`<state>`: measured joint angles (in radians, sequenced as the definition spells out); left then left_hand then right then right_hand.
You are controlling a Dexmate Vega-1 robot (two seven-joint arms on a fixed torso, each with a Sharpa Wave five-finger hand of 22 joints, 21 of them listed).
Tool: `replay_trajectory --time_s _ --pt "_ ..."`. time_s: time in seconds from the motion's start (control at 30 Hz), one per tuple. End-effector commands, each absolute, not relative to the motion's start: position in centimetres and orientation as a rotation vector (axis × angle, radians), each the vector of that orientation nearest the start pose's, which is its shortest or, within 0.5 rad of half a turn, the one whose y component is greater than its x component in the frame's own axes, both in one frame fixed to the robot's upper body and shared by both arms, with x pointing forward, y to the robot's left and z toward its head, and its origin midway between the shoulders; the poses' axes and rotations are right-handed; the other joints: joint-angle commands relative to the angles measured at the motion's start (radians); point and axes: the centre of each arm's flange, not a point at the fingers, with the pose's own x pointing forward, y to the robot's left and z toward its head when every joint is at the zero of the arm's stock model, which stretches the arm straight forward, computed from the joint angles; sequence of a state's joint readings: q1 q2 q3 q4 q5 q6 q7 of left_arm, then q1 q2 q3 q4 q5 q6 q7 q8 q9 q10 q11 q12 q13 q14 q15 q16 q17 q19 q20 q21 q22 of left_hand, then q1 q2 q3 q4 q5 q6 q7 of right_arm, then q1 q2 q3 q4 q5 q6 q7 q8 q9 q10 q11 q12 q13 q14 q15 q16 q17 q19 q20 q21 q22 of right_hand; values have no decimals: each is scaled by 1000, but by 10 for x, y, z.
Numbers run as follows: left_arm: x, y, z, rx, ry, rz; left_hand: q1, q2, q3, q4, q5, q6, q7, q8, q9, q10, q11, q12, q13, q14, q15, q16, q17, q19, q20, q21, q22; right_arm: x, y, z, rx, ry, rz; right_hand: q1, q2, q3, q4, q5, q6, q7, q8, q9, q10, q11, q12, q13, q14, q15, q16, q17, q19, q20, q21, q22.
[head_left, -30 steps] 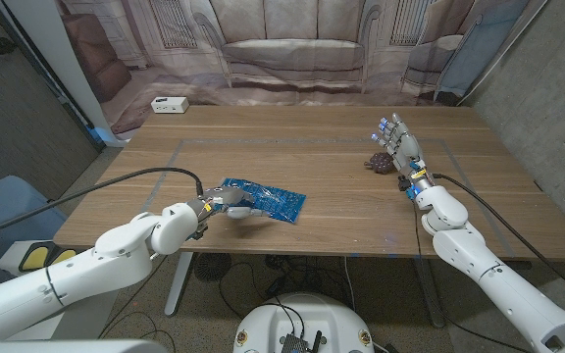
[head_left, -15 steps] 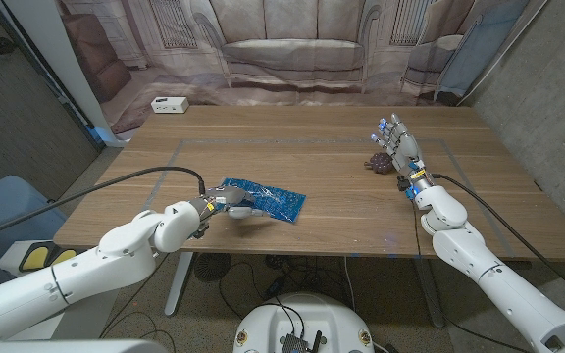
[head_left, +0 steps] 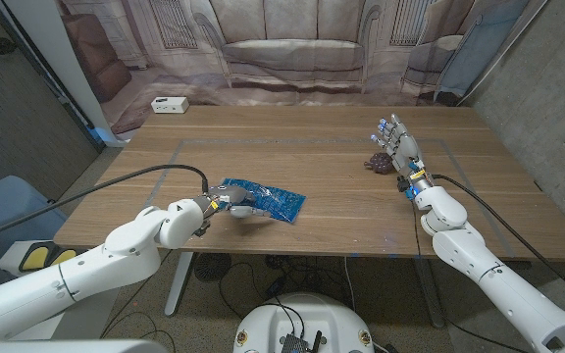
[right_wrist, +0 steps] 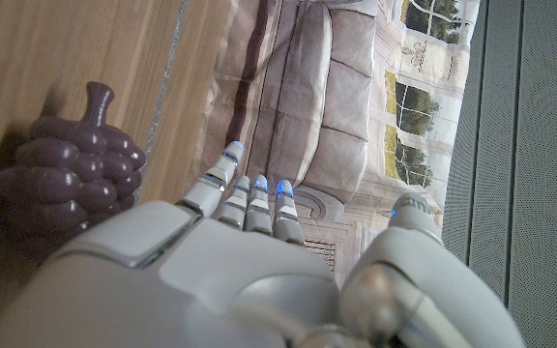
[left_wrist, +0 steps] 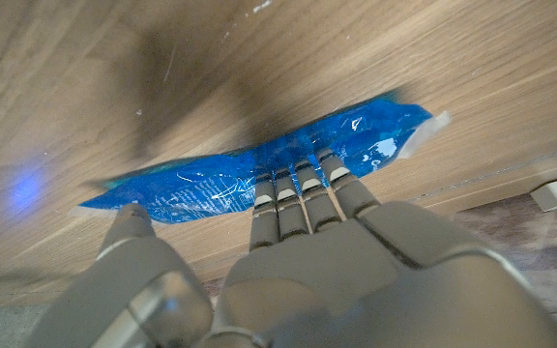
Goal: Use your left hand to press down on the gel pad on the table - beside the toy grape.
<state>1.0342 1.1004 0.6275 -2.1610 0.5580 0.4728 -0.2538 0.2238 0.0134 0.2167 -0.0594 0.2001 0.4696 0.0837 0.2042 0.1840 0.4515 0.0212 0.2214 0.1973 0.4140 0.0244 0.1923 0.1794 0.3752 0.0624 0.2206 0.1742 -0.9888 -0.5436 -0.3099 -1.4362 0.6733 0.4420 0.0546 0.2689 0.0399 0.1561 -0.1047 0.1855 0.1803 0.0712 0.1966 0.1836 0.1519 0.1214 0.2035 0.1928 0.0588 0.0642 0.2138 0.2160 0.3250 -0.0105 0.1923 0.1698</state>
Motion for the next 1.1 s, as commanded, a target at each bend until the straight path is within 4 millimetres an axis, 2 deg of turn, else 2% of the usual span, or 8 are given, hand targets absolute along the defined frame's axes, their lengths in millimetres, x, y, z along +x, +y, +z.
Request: replay_trajectory --time_s 0.03,0.67,0.77,0.87,1.1 --pt "530 232 -98 1664 -215 -252 -6 2 -3 3 -2 8 -2 -2 1 9 3 7 4 5 2 2 1 3 -5 -6 6 603 -299 -37 82 -732 235 3 8 5 -6 -1 2 0 -1 4 8 -1 1 4 -5 6 -1 3 -2 2 1 3" --pt "524 231 -96 1654 -230 -244 -10 5 -5 4 -2 9 -2 -4 1 9 -3 4 5 7 5 1 2 6 -7 -8 6 601 -300 -38 74 -737 238 2 9 4 -7 -1 3 -1 -1 4 9 -2 1 4 -5 6 -1 3 -2 3 1 3" --pt "523 232 -95 1641 -252 -237 -10 5 -5 4 -2 9 -3 -4 1 9 6 3 5 7 3 1 2 6 -7 -9 6 601 -301 -38 76 -737 239 2 9 4 -7 -1 3 -2 -1 4 10 -1 1 4 -5 7 -1 3 -2 3 1 3" --pt "521 233 -94 1622 -279 -231 -10 7 -5 4 -2 13 -4 -3 1 13 -4 4 5 11 3 2 2 9 -5 -8 6 600 -300 -38 76 -741 240 2 10 4 -7 -1 4 -2 0 4 11 -1 1 4 -3 7 0 3 -2 3 1 3" --pt "518 234 -90 1613 -317 -203 -9 9 -4 3 -2 16 -4 -3 1 16 -5 4 5 9 4 1 1 12 -3 -8 6 599 -300 -39 84 -744 239 3 11 4 -8 -1 6 -2 0 4 11 -1 1 4 -2 7 0 3 0 3 2 3"
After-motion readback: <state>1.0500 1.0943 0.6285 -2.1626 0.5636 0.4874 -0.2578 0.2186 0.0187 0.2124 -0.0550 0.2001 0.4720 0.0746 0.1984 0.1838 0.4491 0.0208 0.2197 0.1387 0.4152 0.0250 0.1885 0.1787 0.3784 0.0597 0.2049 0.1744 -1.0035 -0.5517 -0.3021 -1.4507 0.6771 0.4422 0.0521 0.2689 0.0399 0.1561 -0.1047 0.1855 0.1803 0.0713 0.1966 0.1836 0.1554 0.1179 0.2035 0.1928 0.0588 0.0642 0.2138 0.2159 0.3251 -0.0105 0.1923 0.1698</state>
